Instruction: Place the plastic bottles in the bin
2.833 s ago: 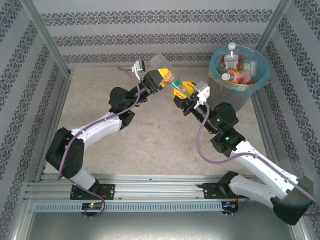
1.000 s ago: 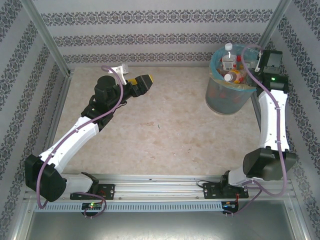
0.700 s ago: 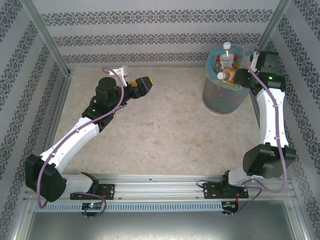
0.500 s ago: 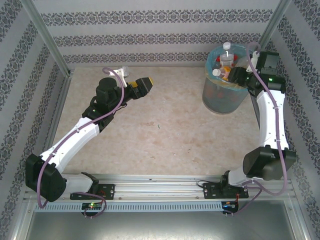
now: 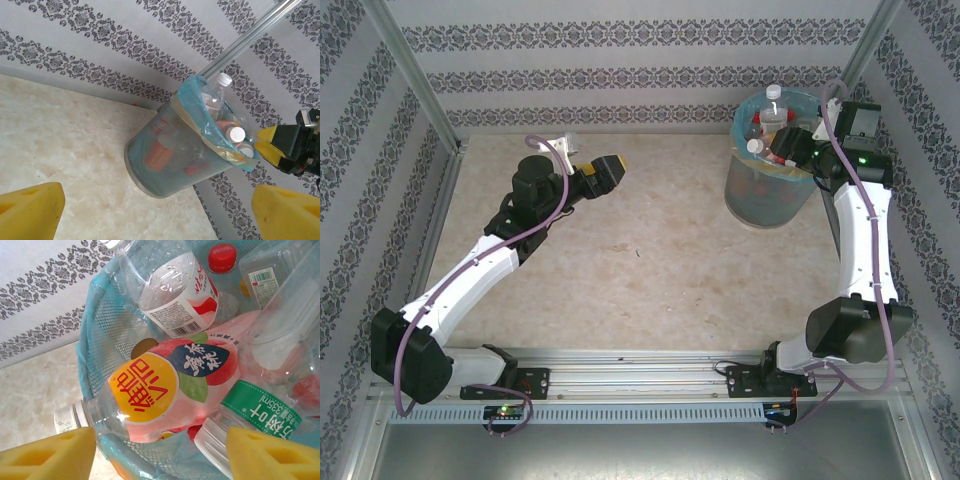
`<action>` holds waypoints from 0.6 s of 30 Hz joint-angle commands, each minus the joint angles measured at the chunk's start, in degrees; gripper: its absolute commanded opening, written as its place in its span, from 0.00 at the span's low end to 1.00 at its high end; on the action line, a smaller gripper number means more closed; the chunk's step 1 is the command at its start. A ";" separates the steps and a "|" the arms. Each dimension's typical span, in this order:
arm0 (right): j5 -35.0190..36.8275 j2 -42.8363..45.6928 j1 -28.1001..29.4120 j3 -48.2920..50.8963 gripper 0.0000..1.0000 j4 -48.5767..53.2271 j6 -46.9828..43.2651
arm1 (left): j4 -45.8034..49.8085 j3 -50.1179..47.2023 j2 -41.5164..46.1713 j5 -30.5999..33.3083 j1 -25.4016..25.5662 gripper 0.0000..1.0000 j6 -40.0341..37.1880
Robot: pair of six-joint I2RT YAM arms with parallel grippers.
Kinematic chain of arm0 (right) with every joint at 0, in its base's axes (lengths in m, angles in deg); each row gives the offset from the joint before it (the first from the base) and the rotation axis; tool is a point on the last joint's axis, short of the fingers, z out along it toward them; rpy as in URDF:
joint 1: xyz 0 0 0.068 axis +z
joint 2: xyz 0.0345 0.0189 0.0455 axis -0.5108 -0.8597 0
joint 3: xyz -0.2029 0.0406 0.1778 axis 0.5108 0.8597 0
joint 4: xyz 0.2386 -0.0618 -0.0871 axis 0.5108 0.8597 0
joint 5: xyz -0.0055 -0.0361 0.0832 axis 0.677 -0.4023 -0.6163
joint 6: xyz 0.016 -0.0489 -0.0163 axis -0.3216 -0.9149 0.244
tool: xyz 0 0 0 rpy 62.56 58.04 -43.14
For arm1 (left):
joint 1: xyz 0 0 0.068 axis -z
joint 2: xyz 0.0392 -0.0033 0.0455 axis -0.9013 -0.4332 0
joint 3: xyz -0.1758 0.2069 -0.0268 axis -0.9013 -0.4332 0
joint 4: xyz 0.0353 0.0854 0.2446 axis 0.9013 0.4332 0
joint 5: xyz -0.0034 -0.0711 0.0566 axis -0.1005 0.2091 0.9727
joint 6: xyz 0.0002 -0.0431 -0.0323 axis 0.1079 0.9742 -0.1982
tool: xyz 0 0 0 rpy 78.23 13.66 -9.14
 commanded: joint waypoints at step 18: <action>-2.82 7.43 -0.64 -5.28 0.65 -1.84 3.66 | 9.57 2.51 2.98 20.24 -2.74 0.97 -22.35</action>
